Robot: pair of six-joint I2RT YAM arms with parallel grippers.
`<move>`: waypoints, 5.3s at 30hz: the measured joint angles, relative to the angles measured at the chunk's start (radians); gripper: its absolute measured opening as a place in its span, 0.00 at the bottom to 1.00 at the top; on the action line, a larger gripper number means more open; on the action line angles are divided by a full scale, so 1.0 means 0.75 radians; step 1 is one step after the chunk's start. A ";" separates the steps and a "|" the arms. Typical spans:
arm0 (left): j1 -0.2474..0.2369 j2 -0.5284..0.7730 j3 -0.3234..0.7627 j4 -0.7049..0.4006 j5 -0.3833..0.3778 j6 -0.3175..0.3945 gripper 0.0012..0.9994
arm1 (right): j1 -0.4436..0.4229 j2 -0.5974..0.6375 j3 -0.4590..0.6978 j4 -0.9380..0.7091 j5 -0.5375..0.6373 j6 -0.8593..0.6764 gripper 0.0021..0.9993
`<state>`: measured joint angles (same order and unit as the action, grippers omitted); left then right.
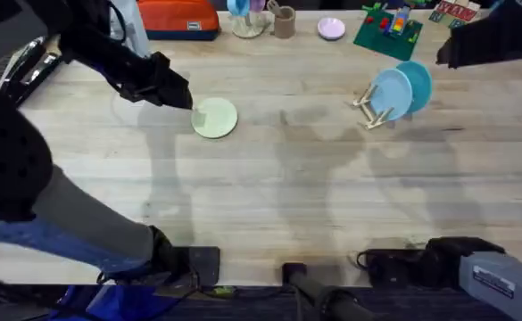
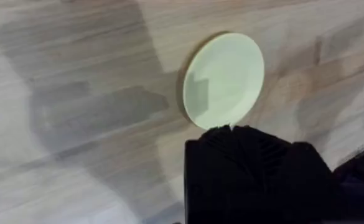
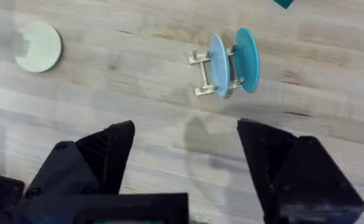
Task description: Pick up the plates from the table one by one and place each into a slot on the dish rack.
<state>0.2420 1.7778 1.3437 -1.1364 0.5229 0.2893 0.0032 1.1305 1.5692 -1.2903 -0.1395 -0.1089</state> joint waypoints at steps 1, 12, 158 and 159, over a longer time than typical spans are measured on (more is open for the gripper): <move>0.000 0.017 0.000 0.014 0.002 0.000 0.04 | 0.000 0.000 0.000 0.000 0.000 0.000 1.00; 0.000 0.180 -0.001 0.137 0.007 0.001 0.04 | 0.000 0.000 0.000 0.000 0.000 0.006 1.00; 0.020 0.344 0.027 0.195 0.161 0.006 0.04 | 0.890 1.297 0.018 1.109 -0.380 1.485 0.03; 0.020 0.343 0.029 0.191 0.161 0.011 0.04 | 0.889 1.297 0.018 1.113 -0.395 1.467 0.03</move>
<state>0.2574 2.0354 1.3656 -0.9934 0.6437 0.2972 0.6700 2.1032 1.5829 -0.4558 -0.4360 0.9913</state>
